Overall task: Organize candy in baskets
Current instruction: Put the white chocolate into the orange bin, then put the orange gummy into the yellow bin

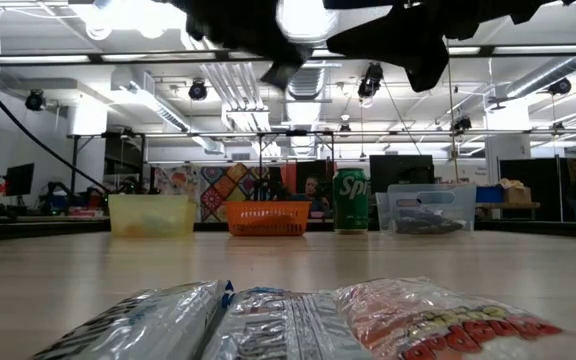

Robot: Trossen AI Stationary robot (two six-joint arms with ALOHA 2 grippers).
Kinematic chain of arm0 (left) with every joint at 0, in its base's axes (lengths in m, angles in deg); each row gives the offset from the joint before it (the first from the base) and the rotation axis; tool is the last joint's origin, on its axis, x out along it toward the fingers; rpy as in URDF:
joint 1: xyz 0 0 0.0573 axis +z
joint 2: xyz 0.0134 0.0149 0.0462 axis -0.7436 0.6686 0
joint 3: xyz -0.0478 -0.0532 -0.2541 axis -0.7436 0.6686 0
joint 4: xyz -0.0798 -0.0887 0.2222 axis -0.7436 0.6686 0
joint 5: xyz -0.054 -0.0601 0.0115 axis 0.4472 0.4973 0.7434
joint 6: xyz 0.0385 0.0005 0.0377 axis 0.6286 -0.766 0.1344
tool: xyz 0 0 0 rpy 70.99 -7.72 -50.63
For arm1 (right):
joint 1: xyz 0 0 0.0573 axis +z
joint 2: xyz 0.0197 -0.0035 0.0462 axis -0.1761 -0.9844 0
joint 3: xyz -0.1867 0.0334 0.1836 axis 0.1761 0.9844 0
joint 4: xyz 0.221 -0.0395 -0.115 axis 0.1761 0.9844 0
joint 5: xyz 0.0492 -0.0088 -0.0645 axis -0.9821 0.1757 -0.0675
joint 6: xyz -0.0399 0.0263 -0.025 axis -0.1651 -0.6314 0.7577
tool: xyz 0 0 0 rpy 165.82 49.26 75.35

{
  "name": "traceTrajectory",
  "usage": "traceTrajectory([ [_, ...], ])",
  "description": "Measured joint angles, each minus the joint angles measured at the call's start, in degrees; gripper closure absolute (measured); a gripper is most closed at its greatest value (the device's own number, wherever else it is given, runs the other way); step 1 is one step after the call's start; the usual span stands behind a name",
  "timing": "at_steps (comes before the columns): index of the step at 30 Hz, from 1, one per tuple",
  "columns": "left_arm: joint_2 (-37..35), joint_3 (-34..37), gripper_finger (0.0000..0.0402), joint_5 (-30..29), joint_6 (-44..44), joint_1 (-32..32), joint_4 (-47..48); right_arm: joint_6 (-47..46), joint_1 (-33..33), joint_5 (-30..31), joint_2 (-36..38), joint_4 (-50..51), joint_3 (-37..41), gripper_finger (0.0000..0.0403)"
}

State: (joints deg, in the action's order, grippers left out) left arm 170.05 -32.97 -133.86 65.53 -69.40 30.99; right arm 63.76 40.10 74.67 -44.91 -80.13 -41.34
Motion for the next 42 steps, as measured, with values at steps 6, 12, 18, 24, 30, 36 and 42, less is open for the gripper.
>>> traceTrajectory([
  [6, -2.39, 0.00, 0.0377, 6.06, 3.99, 13.44, 14.93, -1.15, 0.00, 0.00, 0.00, 2.49, 0.02, 0.0192],
  [12, -2.15, 0.01, 0.0377, 23.33, 19.49, 29.00, 17.58, -1.57, 0.04, 0.00, 0.02, 4.80, 0.02, 0.0193],
  [18, -2.15, -1.82, 0.0377, 37.08, 31.86, 40.29, 17.48, -1.53, 0.04, 0.00, 0.02, 6.57, 0.02, 0.0193],
  [24, -2.13, -3.34, 0.0359, 49.16, 29.59, 46.63, 17.52, -1.55, -0.20, 0.02, 0.02, 9.27, 0.02, 0.0193],
  [30, -2.11, -3.12, 0.0302, 50.11, 29.99, 48.02, 17.63, -1.98, -0.39, 0.00, 0.43, 9.46, 0.02, 0.0193],
  [36, -2.09, -3.68, 0.0254, 50.19, 29.77, 47.45, 17.96, -5.13, -0.37, -0.06, 1.82, 12.21, 0.02, 0.0193],
  [42, -2.15, -6.48, 0.0243, 51.37, 24.14, 44.71, 22.35, -9.74, -0.35, -3.54, 2.36, 15.59, 0.02, 0.0193],
])
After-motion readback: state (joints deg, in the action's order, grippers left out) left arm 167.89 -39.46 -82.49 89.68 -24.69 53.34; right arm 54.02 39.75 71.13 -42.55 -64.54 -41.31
